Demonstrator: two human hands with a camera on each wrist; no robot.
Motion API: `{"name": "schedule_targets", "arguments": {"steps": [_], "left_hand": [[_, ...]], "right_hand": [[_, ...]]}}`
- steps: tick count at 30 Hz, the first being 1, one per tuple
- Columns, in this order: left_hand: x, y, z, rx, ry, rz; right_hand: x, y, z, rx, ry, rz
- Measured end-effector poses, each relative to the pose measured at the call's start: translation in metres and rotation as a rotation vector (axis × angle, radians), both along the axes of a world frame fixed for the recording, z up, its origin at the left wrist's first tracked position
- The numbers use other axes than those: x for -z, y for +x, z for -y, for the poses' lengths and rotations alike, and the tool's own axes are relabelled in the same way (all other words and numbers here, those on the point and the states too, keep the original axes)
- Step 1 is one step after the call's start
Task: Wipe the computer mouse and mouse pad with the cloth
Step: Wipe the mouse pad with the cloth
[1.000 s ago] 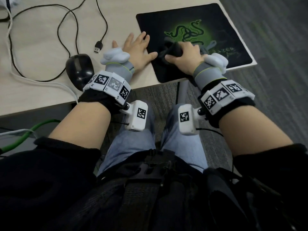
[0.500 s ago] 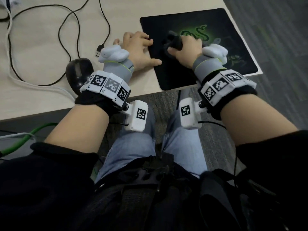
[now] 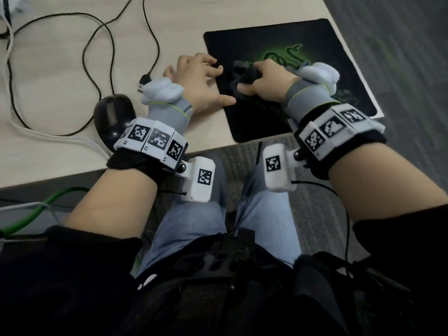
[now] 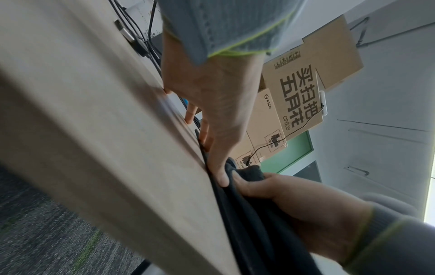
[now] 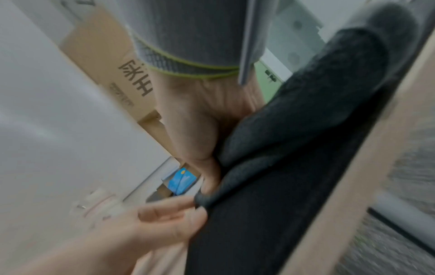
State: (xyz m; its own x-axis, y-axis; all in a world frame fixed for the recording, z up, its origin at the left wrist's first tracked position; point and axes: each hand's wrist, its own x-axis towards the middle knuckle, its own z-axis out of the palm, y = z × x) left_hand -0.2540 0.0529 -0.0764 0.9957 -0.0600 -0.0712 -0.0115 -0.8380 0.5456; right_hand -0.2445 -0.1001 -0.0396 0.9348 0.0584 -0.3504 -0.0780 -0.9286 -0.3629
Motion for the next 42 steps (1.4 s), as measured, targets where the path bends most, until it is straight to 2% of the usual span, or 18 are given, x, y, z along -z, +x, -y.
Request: {"name": "schedule_targets", "arguments": {"steps": [6,11,17,23,26,30,32,38,42], "left_hand": [[0.0,0.0,0.0,-0.023,-0.017,0.001],[-0.003,-0.002,0.0,-0.017,-0.02,0.0],[-0.004,-0.003,0.0,0.021,0.051,0.013],[-0.004,-0.016,-0.01,0.176,0.058,-0.107],[-0.001,-0.02,-0.011,0.173,0.075,-0.099],[0.001,-0.017,-0.013,0.154,0.047,-0.111],[0.002,-0.018,-0.013,0.157,0.044,-0.102],[0.001,-0.018,-0.012,0.149,0.083,-0.097],[-0.001,-0.018,-0.013,0.137,0.057,-0.115]], "right_hand": [[-0.01,0.016,-0.009,-0.006,-0.044,0.058],[-0.007,0.002,0.002,-0.084,-0.043,-0.017],[0.001,-0.016,0.009,-0.043,-0.01,-0.011],[-0.003,-0.015,0.001,0.044,0.028,0.048],[-0.008,-0.013,0.0,0.043,0.044,0.021],[-0.006,-0.005,-0.013,-0.069,0.056,-0.101],[-0.006,-0.001,-0.019,-0.051,0.063,-0.123],[-0.009,0.01,-0.034,-0.008,0.081,0.033],[-0.006,-0.006,-0.03,-0.098,0.05,0.043]]}}
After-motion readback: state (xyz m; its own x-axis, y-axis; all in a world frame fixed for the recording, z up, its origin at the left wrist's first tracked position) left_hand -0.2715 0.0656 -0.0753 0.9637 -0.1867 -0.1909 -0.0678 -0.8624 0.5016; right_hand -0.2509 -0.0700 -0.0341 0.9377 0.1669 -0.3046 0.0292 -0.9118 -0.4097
